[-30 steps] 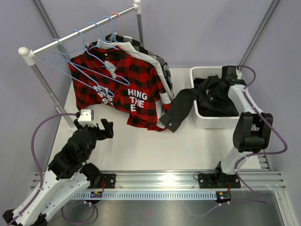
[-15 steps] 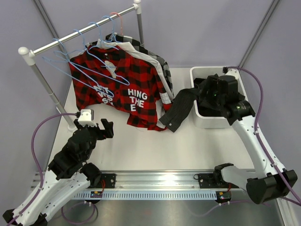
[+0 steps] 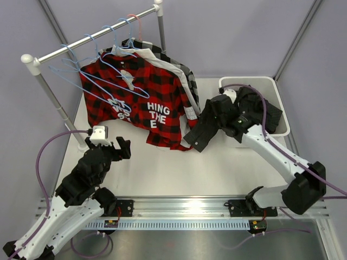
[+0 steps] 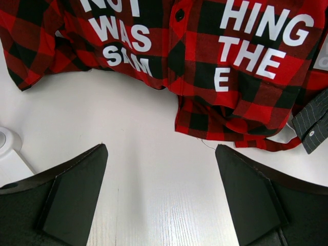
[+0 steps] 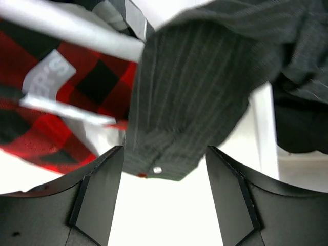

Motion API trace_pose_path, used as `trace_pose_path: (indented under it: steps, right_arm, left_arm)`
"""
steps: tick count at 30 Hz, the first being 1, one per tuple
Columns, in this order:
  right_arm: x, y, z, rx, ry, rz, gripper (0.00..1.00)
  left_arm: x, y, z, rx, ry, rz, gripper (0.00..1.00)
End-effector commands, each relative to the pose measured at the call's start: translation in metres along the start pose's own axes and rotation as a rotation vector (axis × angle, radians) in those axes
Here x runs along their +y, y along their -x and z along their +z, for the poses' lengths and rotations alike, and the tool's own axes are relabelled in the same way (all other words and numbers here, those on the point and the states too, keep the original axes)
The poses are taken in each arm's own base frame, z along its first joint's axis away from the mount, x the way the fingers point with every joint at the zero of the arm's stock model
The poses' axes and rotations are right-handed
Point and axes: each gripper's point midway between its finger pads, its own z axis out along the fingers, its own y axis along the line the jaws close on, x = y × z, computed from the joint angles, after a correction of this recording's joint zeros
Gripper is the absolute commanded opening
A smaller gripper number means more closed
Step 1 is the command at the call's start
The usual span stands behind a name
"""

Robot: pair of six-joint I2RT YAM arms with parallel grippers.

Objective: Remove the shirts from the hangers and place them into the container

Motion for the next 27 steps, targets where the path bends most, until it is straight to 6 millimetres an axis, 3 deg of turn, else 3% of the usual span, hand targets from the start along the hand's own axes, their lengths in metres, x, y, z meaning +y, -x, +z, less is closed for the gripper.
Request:
trace_pose_path:
  steps: [1, 5, 10, 18, 22, 24, 25, 27]
  right_arm:
    - [0.021, 0.044, -0.001, -0.127, -0.03, 0.052, 0.73]
    - [0.02, 0.042, 0.026, -0.104, -0.126, 0.041, 0.71]
    - [0.021, 0.043, 0.042, -0.104, -0.173, 0.057, 0.68]
    - [0.008, 0.021, 0.071, -0.048, -0.283, 0.036, 0.59]
    - [0.001, 0.017, 0.073, -0.046, -0.313, 0.019, 0.38]
    - [-0.001, 0.02, 0.071, -0.055, -0.32, 0.013, 0.29]
    - [-0.003, 0.023, 0.069, -0.067, -0.33, 0.012, 0.18]
    - [-0.005, 0.033, 0.058, -0.094, -0.338, 0.005, 0.1]
  left_arm:
    - [-0.002, 0.009, 0.0, -0.038, -0.009, -0.019, 0.93]
    - [-0.003, 0.009, 0.0, -0.038, -0.012, -0.02, 0.93]
    - [-0.003, 0.009, -0.001, -0.038, -0.018, -0.019, 0.93]
    - [-0.004, 0.01, -0.001, -0.04, -0.025, -0.021, 0.93]
    - [-0.004, 0.01, -0.001, -0.04, -0.025, -0.021, 0.93]
    - [-0.004, 0.01, -0.001, -0.04, -0.025, -0.021, 0.93]
    - [-0.004, 0.009, -0.001, -0.037, -0.025, -0.021, 0.93]
    - [-0.004, 0.009, -0.001, -0.039, -0.024, -0.022, 0.93]
